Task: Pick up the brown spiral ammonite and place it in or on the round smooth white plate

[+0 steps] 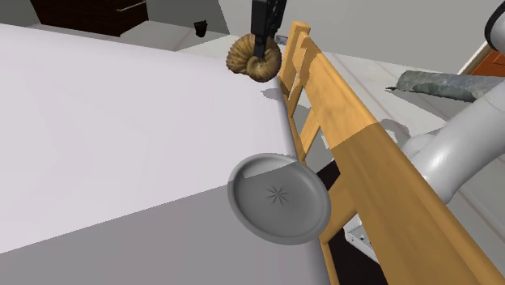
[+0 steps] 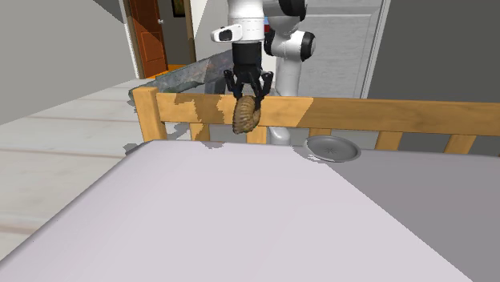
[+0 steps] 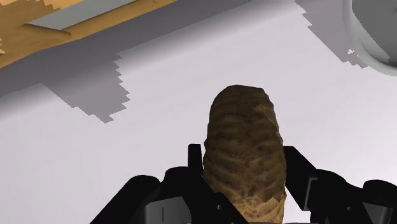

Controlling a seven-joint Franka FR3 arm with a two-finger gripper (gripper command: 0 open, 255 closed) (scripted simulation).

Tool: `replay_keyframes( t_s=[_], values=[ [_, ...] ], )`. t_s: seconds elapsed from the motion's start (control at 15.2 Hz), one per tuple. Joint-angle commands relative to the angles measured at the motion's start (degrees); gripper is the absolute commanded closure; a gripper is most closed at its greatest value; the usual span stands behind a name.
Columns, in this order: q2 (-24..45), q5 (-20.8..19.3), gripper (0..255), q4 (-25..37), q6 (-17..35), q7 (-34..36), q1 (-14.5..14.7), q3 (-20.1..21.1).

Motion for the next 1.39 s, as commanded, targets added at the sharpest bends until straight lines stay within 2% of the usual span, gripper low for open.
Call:
replay_keyframes(
  t_s=[0.0,0.59,1.19,1.32],
  values=[
    [-2.35,1.06,255,-1.79,-0.31,2.19,0.98,1.12],
    [-9.55,5.67,255,-6.33,-1.57,12.23,5.13,6.94],
    [-12.08,9.87,255,-5.22,-3.04,24.82,8.99,15.14],
    [-12.96,10.22,255,-7.54,-1.53,24.39,9.14,15.02]
  ],
)
